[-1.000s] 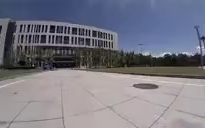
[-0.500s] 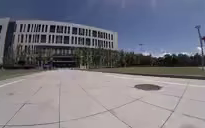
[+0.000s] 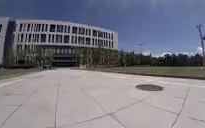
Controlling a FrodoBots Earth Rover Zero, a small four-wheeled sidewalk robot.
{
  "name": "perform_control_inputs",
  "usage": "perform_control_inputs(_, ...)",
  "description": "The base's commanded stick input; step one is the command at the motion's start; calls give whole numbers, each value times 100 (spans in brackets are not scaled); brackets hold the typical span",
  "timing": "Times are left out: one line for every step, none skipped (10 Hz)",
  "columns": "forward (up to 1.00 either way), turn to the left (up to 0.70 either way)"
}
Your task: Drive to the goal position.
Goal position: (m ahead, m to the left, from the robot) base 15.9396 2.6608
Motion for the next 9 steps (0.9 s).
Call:
perform_control_inputs(27, 0)
perform_control_inputs(27, 0)
perform_control_inputs(26, 0)
perform_control_inputs(26, 0)
perform_control_inputs(27, 0)
perform_control_inputs(26, 0)
perform_control_inputs(26, 0)
perform_control_inputs(26, 0)
perform_control_inputs(26, 0)
